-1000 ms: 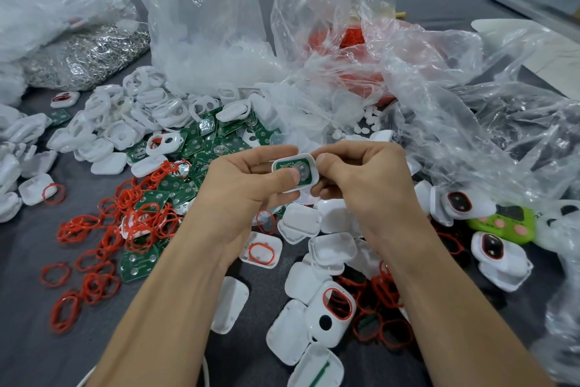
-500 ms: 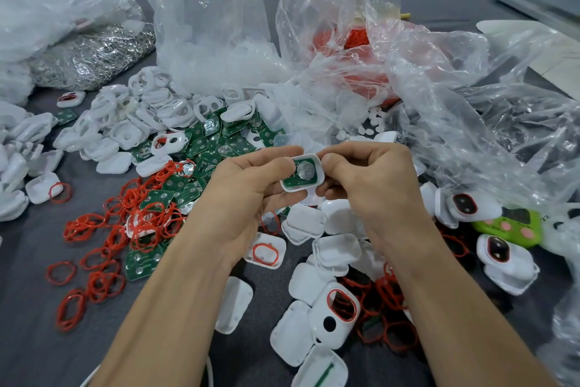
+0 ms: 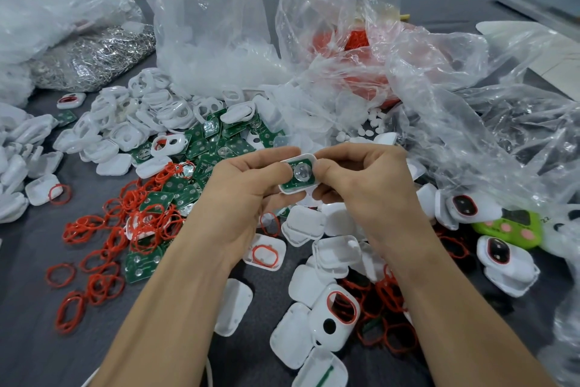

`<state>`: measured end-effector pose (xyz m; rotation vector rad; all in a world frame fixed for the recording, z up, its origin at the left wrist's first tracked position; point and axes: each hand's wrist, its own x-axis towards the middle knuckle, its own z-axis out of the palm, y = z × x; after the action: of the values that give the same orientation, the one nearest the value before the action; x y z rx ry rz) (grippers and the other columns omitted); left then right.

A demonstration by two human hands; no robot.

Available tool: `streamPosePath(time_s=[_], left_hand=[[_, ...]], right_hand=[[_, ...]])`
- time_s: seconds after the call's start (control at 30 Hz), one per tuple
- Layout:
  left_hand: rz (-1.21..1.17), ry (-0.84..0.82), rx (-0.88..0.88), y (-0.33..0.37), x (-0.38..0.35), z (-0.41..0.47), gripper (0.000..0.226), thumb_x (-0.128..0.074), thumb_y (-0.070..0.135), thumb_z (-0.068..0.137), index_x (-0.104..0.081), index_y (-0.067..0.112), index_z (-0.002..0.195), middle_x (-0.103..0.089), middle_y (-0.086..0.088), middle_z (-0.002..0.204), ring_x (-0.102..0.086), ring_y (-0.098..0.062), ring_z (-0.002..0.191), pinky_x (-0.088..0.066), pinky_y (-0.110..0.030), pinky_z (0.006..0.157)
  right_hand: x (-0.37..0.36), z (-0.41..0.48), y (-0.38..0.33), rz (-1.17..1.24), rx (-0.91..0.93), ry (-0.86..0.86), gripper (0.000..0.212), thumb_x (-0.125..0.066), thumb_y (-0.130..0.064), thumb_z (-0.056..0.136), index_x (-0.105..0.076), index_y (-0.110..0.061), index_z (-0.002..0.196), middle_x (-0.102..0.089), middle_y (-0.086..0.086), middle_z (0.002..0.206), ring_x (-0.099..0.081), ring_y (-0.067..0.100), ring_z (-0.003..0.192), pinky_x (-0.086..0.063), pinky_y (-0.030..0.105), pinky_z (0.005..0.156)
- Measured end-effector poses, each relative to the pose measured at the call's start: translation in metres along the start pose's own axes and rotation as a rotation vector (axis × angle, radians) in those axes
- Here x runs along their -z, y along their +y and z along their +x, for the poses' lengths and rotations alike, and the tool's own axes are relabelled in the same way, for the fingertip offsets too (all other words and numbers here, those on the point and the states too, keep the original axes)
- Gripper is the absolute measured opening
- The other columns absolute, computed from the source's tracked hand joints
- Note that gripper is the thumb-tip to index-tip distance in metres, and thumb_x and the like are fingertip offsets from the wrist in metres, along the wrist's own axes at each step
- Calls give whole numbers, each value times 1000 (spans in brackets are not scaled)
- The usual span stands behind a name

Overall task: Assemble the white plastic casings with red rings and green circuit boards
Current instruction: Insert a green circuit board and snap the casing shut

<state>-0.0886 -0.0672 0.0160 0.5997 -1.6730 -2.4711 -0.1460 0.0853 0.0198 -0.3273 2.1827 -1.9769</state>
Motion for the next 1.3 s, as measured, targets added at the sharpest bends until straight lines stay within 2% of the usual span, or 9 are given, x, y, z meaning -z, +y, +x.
streamPosePath(time_s=[0.07, 0.13, 0.27, 0.63, 0.87, 1.07, 1.3], left_hand=[[14, -23, -15, -1, 1, 1, 28, -63, -8, 91, -83, 11, 86, -79, -16, 99, -78, -25, 80, -65, -33, 69], [7, -56, -28, -1, 2, 0, 25, -64, -9, 90, -81, 9, 94, -78, -16, 103, -78, -29, 88, -64, -29, 70], [-4, -120, -33, -2, 5, -1, 29, -60, -13, 88, -76, 4, 105, -77, -18, 106, -77, -32, 95, -64, -33, 78], [26, -82, -72, -3, 0, -2, 30, -62, -17, 86, -75, 5, 101, -79, -17, 98, -78, -29, 82, -63, -28, 69], [31, -56, -75, -4, -5, -2, 25, -62, -12, 90, -75, 6, 101, -79, -17, 98, -78, -25, 83, -63, -26, 67], [51, -10, -91, -3, -6, -2, 23, -62, -11, 91, -75, 6, 99, -79, -16, 95, -78, -25, 77, -62, -25, 63], [170, 45, -173, -6, -8, -2, 23, -66, -7, 92, -78, 13, 93, -80, -11, 86, -77, -23, 75, -64, -28, 67]], right_hand=[[0, 0, 1, -20, 8, 2, 11, -77, -4, 87, -81, -14, 85, -76, 6, 66, -73, 20, 56, -57, 24, 56], [2, 0, 1, -31, 19, 11, 14, -76, -3, 86, -81, -15, 82, -76, 5, 66, -73, 20, 55, -56, 23, 55], [4, 2, 1, -14, 2, 11, 16, -78, -3, 85, -80, -17, 77, -75, 7, 66, -71, 20, 54, -55, 23, 54], [3, 1, 2, -56, 9, 18, 17, -79, -4, 84, -80, -18, 74, -75, 5, 64, -70, 18, 52, -53, 22, 54], [0, 1, 5, -184, 31, 113, 14, -79, -13, 82, -79, -23, 73, -74, -2, 60, -73, 14, 54, -61, 32, 62], [-1, 0, 3, -155, 20, 102, 19, -80, -12, 83, -77, -25, 69, -74, -3, 61, -73, 14, 53, -58, 22, 54], [0, 2, 5, -99, 3, 42, 23, -77, -8, 87, -77, -23, 70, -75, 2, 64, -74, 19, 55, -56, 22, 54]])
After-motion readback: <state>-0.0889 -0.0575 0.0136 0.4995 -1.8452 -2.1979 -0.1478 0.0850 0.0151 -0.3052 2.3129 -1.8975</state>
